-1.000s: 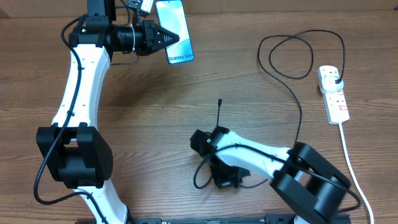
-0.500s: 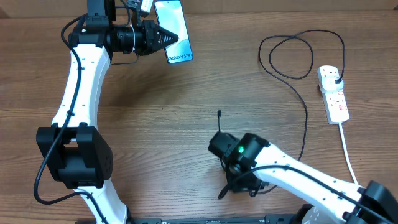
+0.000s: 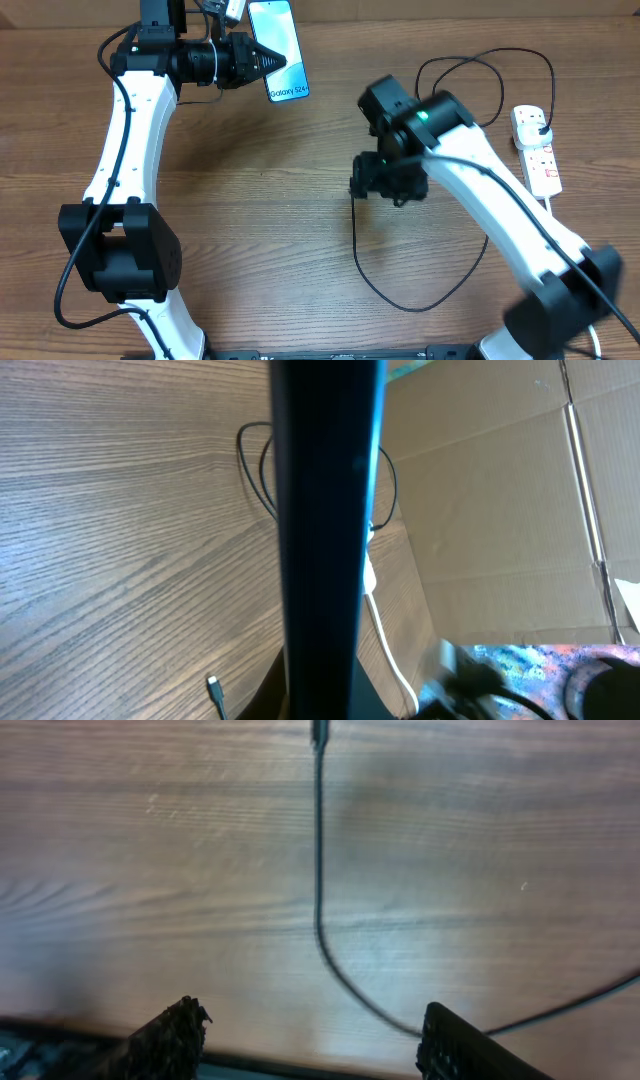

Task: Plug charger to phone and switch on socket

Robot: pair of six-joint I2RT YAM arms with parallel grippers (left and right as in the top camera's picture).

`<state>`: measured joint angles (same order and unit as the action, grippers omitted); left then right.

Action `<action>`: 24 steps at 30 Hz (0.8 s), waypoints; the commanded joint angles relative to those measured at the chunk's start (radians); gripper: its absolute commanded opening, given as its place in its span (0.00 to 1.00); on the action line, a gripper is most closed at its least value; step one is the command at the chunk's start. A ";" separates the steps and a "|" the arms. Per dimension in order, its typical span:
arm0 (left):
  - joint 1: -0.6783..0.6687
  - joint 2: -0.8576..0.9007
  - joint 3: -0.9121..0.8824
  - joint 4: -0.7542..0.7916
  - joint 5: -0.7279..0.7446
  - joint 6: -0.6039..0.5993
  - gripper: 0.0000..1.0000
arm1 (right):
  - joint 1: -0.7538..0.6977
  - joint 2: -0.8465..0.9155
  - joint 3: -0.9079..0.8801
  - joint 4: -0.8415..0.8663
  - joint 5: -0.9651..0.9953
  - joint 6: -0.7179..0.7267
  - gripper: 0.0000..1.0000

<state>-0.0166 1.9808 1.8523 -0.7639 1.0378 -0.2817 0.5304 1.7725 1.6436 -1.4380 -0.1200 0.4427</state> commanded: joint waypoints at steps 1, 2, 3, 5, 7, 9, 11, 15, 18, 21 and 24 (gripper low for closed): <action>0.010 -0.013 0.016 0.004 0.028 0.005 0.04 | 0.002 0.127 0.031 0.063 0.088 -0.002 0.68; 0.010 -0.013 0.016 0.004 0.028 0.005 0.04 | 0.003 0.156 0.031 0.094 0.101 0.016 0.68; 0.010 -0.013 0.016 0.004 0.028 0.005 0.04 | 0.003 0.175 0.030 0.113 0.105 0.027 0.68; 0.010 -0.013 0.016 0.004 0.028 0.005 0.04 | 0.003 0.218 0.029 0.154 0.104 0.068 0.63; 0.010 -0.013 0.016 0.004 0.028 0.005 0.04 | 0.003 0.256 0.014 0.206 0.104 0.127 0.51; 0.010 -0.013 0.016 0.004 0.028 0.005 0.04 | 0.005 0.266 -0.006 0.235 0.100 0.138 0.49; 0.010 -0.013 0.016 0.005 0.027 0.005 0.04 | 0.009 0.271 -0.047 0.291 0.100 0.137 0.47; 0.010 -0.013 0.016 0.004 0.025 0.005 0.04 | 0.013 0.272 -0.100 0.372 0.100 0.133 0.37; 0.010 -0.013 0.016 0.004 0.025 0.005 0.04 | 0.013 0.272 -0.134 0.428 0.100 0.128 0.35; 0.010 -0.013 0.016 0.004 0.025 0.005 0.04 | 0.013 0.273 -0.172 0.481 0.104 0.126 0.35; 0.010 -0.013 0.016 0.004 0.025 0.005 0.04 | 0.013 0.273 -0.206 0.528 0.103 0.117 0.35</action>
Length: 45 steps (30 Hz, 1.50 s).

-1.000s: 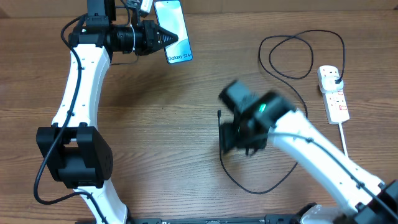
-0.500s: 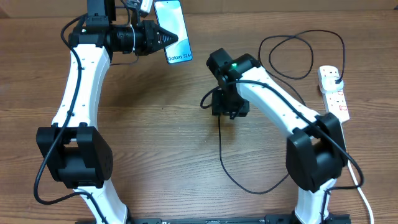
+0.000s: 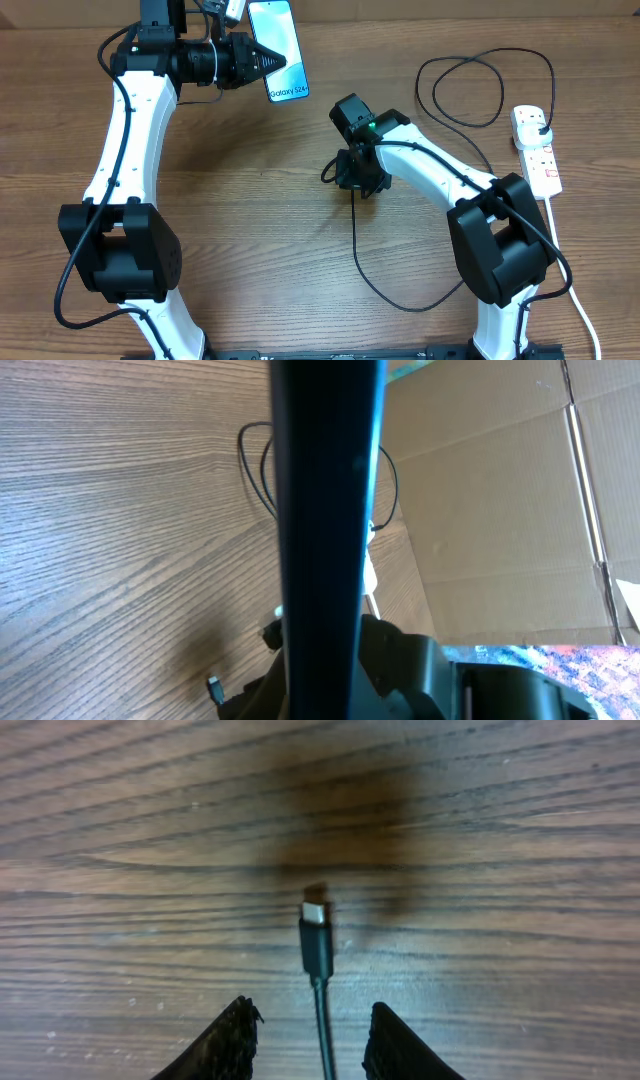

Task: Plug charger to phone and switch on socket

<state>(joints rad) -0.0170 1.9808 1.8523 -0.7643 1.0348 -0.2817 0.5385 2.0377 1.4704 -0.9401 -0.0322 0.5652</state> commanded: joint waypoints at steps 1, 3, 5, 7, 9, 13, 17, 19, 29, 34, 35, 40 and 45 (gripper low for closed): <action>0.010 -0.013 0.016 0.004 0.028 0.005 0.04 | 0.005 0.008 -0.042 0.044 0.012 -0.019 0.35; 0.010 -0.013 0.016 0.004 0.028 0.005 0.04 | 0.005 0.011 -0.069 0.077 0.012 -0.039 0.36; 0.010 -0.013 0.016 0.004 0.028 0.005 0.04 | 0.005 0.019 -0.079 0.088 0.013 -0.047 0.35; 0.010 -0.013 0.016 0.005 0.027 0.005 0.04 | 0.005 0.031 -0.079 0.103 0.013 -0.065 0.33; 0.010 -0.013 0.016 0.004 0.028 0.005 0.04 | 0.005 0.042 -0.079 0.121 0.017 -0.069 0.33; 0.010 -0.013 0.016 0.001 0.028 0.005 0.04 | 0.005 0.049 -0.079 0.160 0.017 -0.071 0.32; 0.010 -0.013 0.016 0.001 0.028 0.005 0.04 | 0.005 0.050 -0.079 0.165 0.031 -0.103 0.29; 0.010 -0.013 0.016 0.001 0.028 0.005 0.04 | 0.005 0.051 -0.079 0.156 0.047 -0.103 0.26; 0.010 -0.013 0.016 0.001 0.028 0.005 0.04 | 0.005 0.051 -0.123 0.174 0.054 -0.103 0.16; 0.010 -0.013 0.016 -0.011 0.027 0.005 0.04 | 0.005 0.051 -0.123 0.177 0.027 -0.103 0.10; 0.010 -0.013 0.016 -0.012 0.028 0.005 0.04 | 0.005 0.051 -0.123 0.177 0.027 -0.103 0.09; 0.010 -0.013 0.016 -0.017 0.027 0.005 0.04 | 0.003 0.050 -0.117 0.175 -0.004 -0.103 0.07; 0.010 -0.013 0.016 -0.017 0.027 0.005 0.04 | 0.003 0.050 -0.080 0.145 -0.030 -0.103 0.06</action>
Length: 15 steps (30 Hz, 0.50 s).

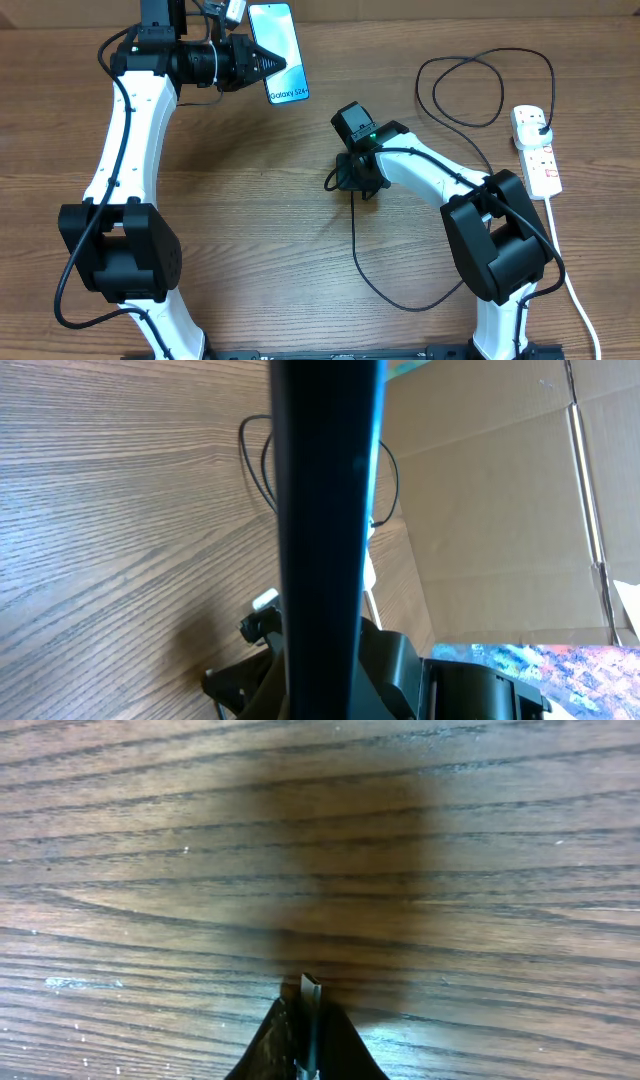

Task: Plug charger to phone and switch on socket

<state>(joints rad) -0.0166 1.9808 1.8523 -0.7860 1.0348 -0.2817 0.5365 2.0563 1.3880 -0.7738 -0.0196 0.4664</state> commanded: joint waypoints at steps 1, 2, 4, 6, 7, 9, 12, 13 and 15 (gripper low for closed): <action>0.010 -0.013 0.016 0.005 0.028 0.005 0.04 | 0.005 0.031 0.017 -0.037 -0.042 -0.004 0.06; 0.010 -0.013 0.016 0.005 0.028 0.005 0.04 | 0.005 0.031 0.031 -0.051 -0.042 -0.004 0.06; 0.010 -0.013 0.016 0.005 0.027 0.005 0.04 | 0.005 0.031 0.057 -0.080 -0.043 -0.004 0.06; 0.010 -0.013 0.016 0.005 0.028 0.005 0.04 | 0.005 0.031 0.084 -0.111 -0.053 -0.005 0.05; 0.010 -0.013 0.016 0.005 0.028 0.005 0.04 | 0.005 0.030 0.094 -0.123 -0.058 -0.005 0.04; 0.010 -0.013 0.016 0.005 0.028 0.005 0.04 | 0.005 0.029 0.111 -0.140 -0.079 -0.005 0.04; 0.010 -0.013 0.016 0.010 0.043 0.005 0.04 | 0.004 0.016 0.131 -0.156 -0.141 -0.006 0.04; 0.010 -0.013 0.016 0.024 0.074 0.006 0.04 | 0.001 0.001 0.138 -0.157 -0.193 -0.030 0.04; 0.010 -0.013 0.016 0.079 0.173 0.005 0.04 | -0.009 -0.032 0.147 -0.160 -0.303 -0.081 0.04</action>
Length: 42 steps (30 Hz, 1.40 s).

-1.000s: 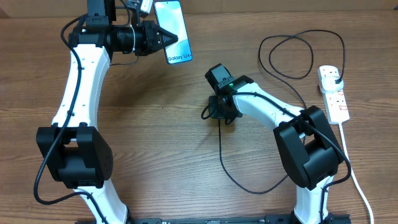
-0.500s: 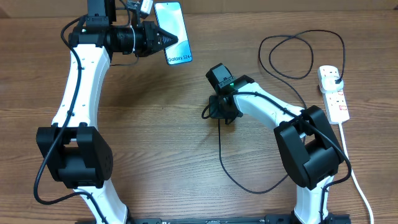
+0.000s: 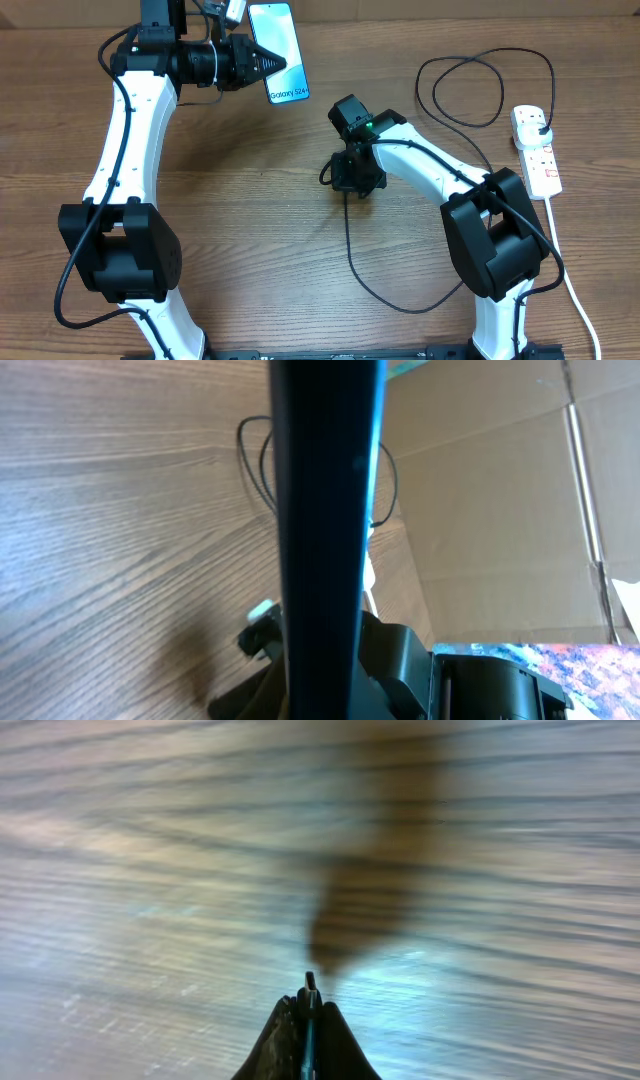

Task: Plug charger to phone and switch on socket

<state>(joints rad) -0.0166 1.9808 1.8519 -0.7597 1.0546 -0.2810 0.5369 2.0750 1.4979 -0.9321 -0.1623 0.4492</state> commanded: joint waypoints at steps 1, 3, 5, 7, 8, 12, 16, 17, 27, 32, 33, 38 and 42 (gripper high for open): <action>0.010 -0.013 0.016 0.089 0.211 0.004 0.04 | -0.016 -0.071 0.038 -0.001 -0.210 -0.080 0.04; 0.010 -0.013 0.016 0.176 0.335 0.002 0.04 | -0.034 -0.131 0.038 -0.002 -0.316 -0.115 0.04; 0.010 -0.013 0.016 0.233 0.393 -0.039 0.04 | -0.058 -0.206 0.038 -0.003 -0.396 -0.146 0.04; 0.010 -0.013 0.016 0.255 0.419 -0.067 0.04 | -0.075 -0.259 0.038 -0.003 -0.459 -0.179 0.04; 0.010 -0.013 0.016 0.269 0.444 -0.068 0.04 | -0.087 -0.300 0.038 -0.002 -0.503 -0.197 0.04; 0.009 -0.013 0.016 0.297 0.526 -0.076 0.04 | -0.114 -0.401 0.038 0.002 -0.548 -0.198 0.04; 0.007 -0.013 0.016 0.297 0.526 -0.139 0.04 | -0.115 -0.454 0.038 0.003 -0.636 -0.247 0.04; 0.006 -0.013 0.016 0.297 0.526 -0.151 0.04 | -0.115 -0.462 0.038 0.007 -0.670 -0.255 0.04; -0.041 -0.013 0.016 0.296 0.528 -0.243 0.04 | -0.116 -0.464 0.038 0.109 -0.811 -0.276 0.04; -0.050 -0.013 0.016 0.297 0.528 -0.235 0.04 | -0.119 -0.464 0.038 0.137 -0.812 -0.275 0.04; -0.050 -0.013 0.016 0.297 0.528 -0.235 0.04 | -0.119 -0.464 0.038 0.147 -0.812 -0.275 0.04; -0.048 -0.013 0.016 0.297 0.527 -0.229 0.04 | -0.127 -0.464 0.038 0.152 -0.758 -0.262 0.04; -0.041 -0.013 0.016 0.297 0.520 -0.223 0.04 | -0.129 -0.463 0.037 0.041 -0.491 -0.189 0.04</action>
<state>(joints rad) -0.0650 1.9808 1.8523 -0.4706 1.5383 -0.5179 0.4175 1.6241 1.5173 -0.8425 -0.8581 0.2092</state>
